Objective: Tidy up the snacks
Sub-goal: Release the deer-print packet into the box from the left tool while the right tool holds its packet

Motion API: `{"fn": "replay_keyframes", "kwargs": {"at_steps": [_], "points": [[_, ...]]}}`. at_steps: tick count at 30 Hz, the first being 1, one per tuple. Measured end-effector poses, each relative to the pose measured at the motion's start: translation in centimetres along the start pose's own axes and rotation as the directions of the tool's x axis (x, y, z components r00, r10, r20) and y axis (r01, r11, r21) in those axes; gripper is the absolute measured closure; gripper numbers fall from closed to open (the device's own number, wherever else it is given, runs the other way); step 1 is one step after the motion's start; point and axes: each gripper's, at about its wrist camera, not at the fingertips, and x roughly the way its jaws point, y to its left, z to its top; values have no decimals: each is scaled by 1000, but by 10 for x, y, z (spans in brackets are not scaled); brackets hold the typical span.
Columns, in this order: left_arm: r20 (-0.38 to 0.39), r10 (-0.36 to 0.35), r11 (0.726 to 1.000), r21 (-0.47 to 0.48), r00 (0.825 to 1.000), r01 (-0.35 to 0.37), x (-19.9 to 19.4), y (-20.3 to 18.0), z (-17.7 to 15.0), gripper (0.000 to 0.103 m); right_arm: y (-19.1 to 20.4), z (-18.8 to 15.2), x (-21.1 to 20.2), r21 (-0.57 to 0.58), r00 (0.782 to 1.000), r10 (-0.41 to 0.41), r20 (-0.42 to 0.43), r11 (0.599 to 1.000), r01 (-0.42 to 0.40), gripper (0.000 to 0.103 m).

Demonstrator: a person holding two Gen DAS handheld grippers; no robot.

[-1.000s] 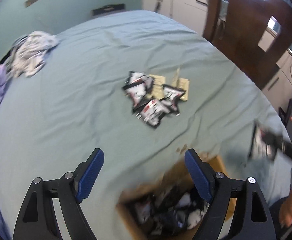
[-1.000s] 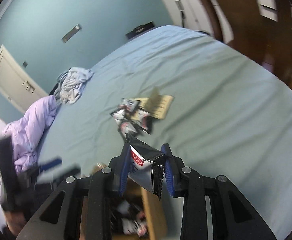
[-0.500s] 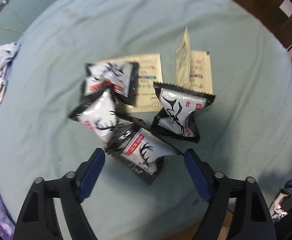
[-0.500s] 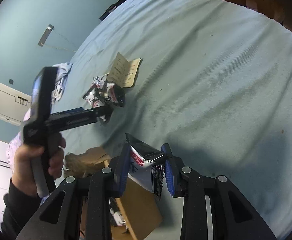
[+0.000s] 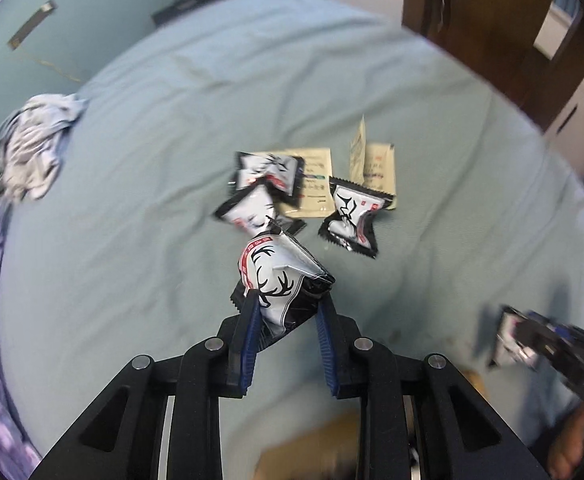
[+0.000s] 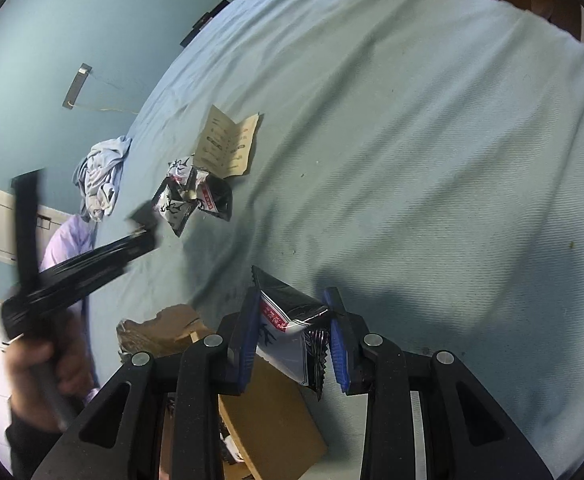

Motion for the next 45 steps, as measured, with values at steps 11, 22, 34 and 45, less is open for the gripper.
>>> {"fn": "replay_keyframes", "kwargs": {"at_steps": [11, 22, 34, 45], "points": [[122, -156, 986, -31, 980, 161, -93, -14, -134, 77, 31, -47, -91, -250, 979, 4, 204, 967, 49, 74], [20, -234, 967, -97, 972, 235, -49, -1, -154, 76, 16, -81, -89, -174, 970, -89, 227, 976, 130, 74], [143, -162, 966, -180, 976, 187, -64, 20, -143, 29, 47, -71, -55, -272, 972, -107, 209, 948, 163, 73], [129, -81, 931, -343, 988, 121, -56, 58, -142, 29, 97, -101, -26, -534, 974, -15, 227, 834, 138, 72]]}}
